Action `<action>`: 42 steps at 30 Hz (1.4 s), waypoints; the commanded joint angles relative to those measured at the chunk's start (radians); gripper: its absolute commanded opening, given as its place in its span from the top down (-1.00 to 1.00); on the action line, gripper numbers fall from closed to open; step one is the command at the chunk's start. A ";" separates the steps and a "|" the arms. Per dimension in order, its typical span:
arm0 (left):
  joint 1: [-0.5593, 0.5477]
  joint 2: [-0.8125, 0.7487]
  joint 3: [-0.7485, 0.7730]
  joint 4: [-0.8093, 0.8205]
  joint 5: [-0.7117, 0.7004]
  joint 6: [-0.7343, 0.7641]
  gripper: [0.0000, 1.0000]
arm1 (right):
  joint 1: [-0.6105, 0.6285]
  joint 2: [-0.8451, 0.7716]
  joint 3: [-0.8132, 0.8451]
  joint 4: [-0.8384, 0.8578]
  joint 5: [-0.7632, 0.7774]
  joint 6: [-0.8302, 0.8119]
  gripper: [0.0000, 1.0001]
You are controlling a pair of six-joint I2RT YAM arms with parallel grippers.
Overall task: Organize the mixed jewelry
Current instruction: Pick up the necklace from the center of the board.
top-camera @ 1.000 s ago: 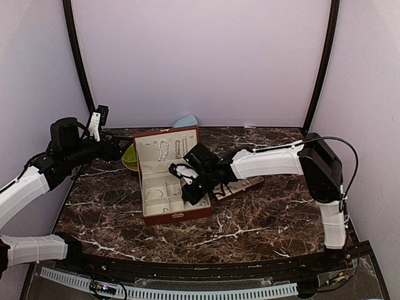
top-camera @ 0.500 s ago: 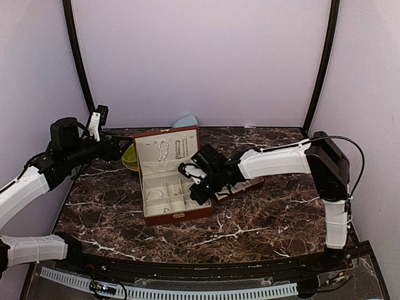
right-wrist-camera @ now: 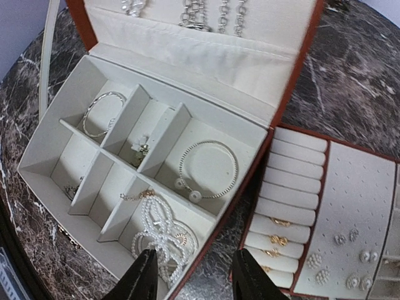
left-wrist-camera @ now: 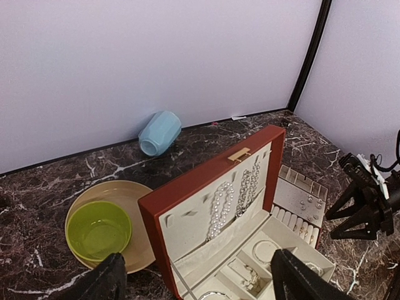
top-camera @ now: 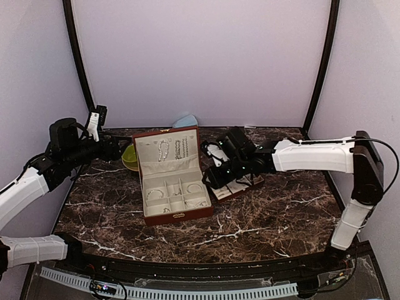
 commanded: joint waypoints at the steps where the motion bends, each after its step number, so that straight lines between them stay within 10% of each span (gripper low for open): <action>1: 0.007 -0.028 -0.012 0.008 -0.047 0.013 -0.65 | -0.022 -0.134 -0.116 -0.011 0.164 0.121 0.03; 13: 0.007 -0.033 -0.017 0.007 -0.129 0.043 -0.66 | -0.253 -0.275 -0.415 -0.081 0.277 0.251 0.14; 42: 0.007 -0.024 -0.018 0.007 -0.118 0.050 -0.66 | -0.272 -0.004 -0.319 -0.083 0.267 0.327 0.50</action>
